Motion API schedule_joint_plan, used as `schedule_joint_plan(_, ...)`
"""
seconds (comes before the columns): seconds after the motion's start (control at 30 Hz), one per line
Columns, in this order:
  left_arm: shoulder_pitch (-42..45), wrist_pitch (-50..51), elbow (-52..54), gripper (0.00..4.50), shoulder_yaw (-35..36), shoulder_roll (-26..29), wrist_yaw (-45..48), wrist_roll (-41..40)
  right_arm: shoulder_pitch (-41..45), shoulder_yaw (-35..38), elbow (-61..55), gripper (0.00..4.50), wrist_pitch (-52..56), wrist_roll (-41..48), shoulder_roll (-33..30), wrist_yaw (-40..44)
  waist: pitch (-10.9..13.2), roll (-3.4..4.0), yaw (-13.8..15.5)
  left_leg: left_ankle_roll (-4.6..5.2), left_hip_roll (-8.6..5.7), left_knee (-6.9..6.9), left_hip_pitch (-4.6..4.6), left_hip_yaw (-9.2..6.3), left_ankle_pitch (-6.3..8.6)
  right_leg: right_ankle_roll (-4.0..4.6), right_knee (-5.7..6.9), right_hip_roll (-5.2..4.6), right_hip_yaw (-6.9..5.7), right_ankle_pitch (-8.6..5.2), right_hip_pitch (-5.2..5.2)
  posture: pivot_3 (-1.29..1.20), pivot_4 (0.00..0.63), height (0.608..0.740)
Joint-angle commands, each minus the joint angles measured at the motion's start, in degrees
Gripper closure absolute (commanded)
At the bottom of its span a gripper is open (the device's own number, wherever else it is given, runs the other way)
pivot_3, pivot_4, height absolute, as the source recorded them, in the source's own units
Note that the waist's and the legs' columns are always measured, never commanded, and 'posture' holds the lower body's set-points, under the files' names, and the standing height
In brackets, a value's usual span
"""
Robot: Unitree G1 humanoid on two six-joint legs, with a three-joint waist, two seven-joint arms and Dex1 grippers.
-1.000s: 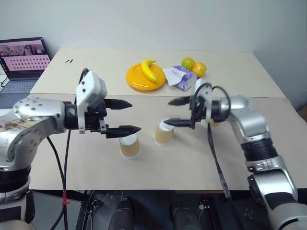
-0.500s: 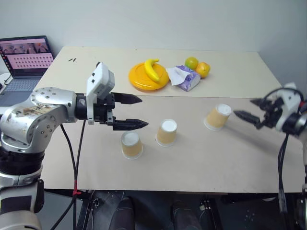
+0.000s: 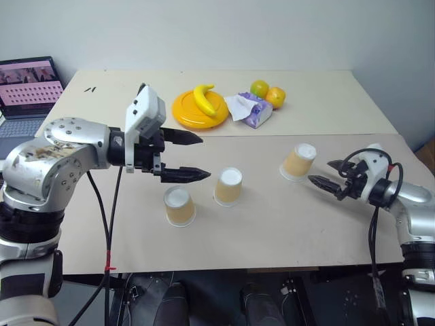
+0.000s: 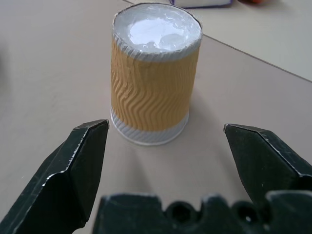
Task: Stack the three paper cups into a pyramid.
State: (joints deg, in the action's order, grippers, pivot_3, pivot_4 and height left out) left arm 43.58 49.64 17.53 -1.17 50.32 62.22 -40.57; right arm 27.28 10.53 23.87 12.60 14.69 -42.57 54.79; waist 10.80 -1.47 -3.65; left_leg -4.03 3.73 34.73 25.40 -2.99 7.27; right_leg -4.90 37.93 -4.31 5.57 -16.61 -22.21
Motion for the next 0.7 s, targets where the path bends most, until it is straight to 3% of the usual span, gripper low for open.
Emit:
schedule_joint_plan(0.03, -0.4, 1.3, 2.8, 0.0, 2.3, 1.2, -1.3, -0.9, 5.4, -1.6, 4.6, 0.06, -3.6, -1.2, 0.5, 1.0, 0.0, 0.0, 0.0, 0.0, 0.0, -0.01, 0.0, 0.0, 0.0, 0.0, -0.01, 0.0, 0.0, 0.0, 0.0, 0.0, 0.15, 0.732)
schedule_joint_plan(0.27, -1.3, 2.8, 4.2, 0.0, 4.4, 1.5, -3.7, -1.9, 15.9, -5.2, 14.4, 0.06, -7.7, -3.4, 2.8, 3.5, 0.0, 0.02, -0.2, 0.0, 0.0, 0.0, 0.0, -0.01, 0.0, 0.01, 0.01, 0.0, -0.01, 0.0, -0.01, 0.0, 0.15, 0.732)
schedule_joint_plan(0.53, -2.8, 3.0, 5.6, 0.0, 5.3, 2.2, -5.1, -2.4, 20.5, -6.4, 20.2, 0.06, -10.4, -4.5, 3.3, 5.2, 0.0, 0.02, 0.1, 0.0, 0.0, -0.04, 0.01, -0.02, 0.0, 0.01, -0.02, -0.01, -0.02, 0.01, -0.01, 0.0, 0.15, 0.732)
schedule_joint_plan(0.7, -3.3, 3.2, 6.2, 0.0, 5.7, 2.3, -6.0, -2.9, 20.3, -6.2, 21.3, 1.41, -10.8, -4.3, 2.9, 6.1, 0.1, 0.03, 0.0, 0.0, 0.0, -0.03, 0.01, -0.02, 0.0, 0.01, 0.0, 0.0, -0.03, 0.01, -0.01, 0.0, 0.15, 0.732)
